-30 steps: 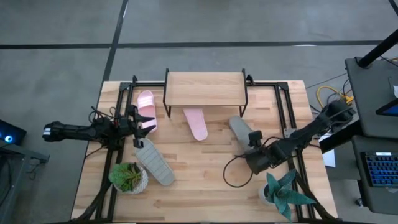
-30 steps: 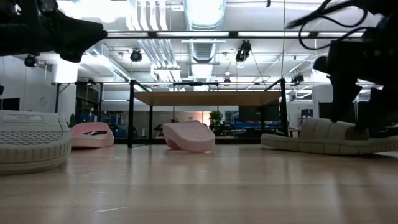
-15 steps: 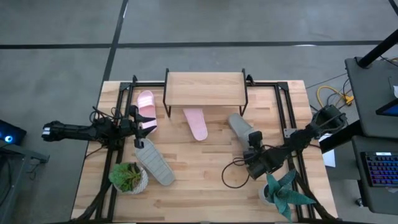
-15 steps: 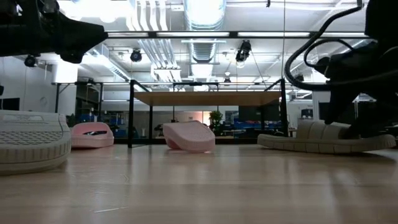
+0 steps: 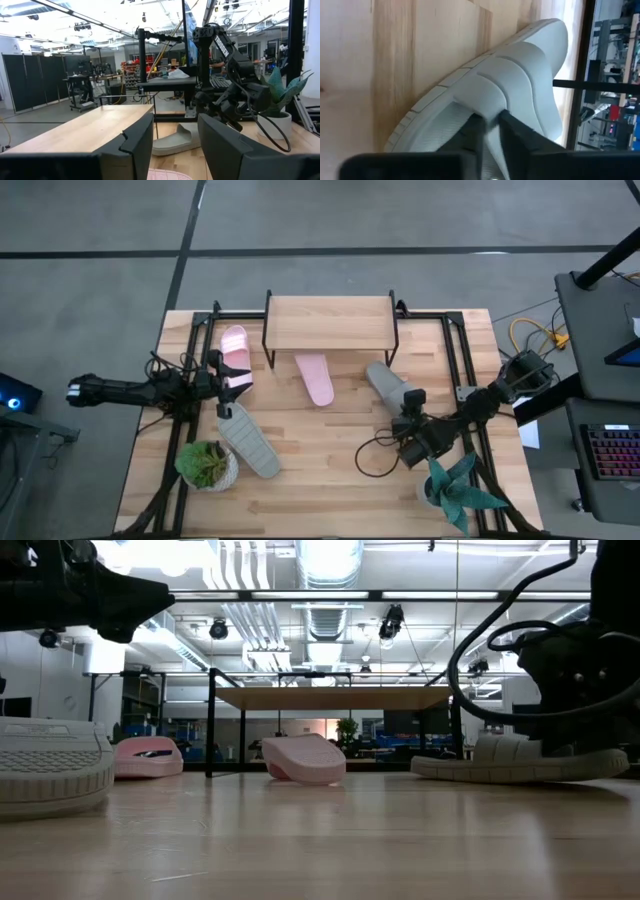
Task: Pick and place slides into the shelf
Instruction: Put the right gray slide on the shelf
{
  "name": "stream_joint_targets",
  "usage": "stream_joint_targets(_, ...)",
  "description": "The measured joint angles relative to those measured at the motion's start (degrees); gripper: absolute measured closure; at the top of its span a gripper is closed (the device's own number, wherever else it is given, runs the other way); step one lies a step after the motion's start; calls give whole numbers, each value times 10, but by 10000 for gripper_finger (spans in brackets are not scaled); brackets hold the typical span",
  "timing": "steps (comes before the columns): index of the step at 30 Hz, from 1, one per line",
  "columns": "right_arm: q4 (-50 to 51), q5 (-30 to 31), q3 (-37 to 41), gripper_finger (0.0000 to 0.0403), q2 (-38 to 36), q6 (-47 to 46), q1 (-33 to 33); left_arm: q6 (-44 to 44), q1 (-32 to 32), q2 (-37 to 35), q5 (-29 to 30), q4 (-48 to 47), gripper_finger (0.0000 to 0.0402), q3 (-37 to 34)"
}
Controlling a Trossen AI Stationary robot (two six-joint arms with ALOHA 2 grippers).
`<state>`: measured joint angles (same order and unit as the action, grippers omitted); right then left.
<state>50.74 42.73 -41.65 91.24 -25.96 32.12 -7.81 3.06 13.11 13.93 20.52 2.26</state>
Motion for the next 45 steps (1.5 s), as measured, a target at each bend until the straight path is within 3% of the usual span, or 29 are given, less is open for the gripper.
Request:
stream_joint_targets(2,0,-3,0,386,0,-2,0,0,0,0,0,0,260,0)
stream_joint_targets(9,5,8,-13,391,-3,-41,0,0,0,0,0,0,260,0)
stream_joint_targets(25,33,48,-167,392,-78,-31,0,0,0,7,-5,0,260,0)
stream_joint_targets(34,15,54,-264,392,-138,78,0,-5,0,12,-47,18,260,0)
stream_joint_targets(37,-30,53,-281,392,-157,130,-2,-5,0,19,-53,23,260,0)
stream_joint_targets(42,-126,48,-284,392,-192,227,-2,-6,0,45,-121,29,260,0)
stream_joint_targets(45,-153,25,-284,392,-209,258,-8,-5,0,71,-124,71,260,0)
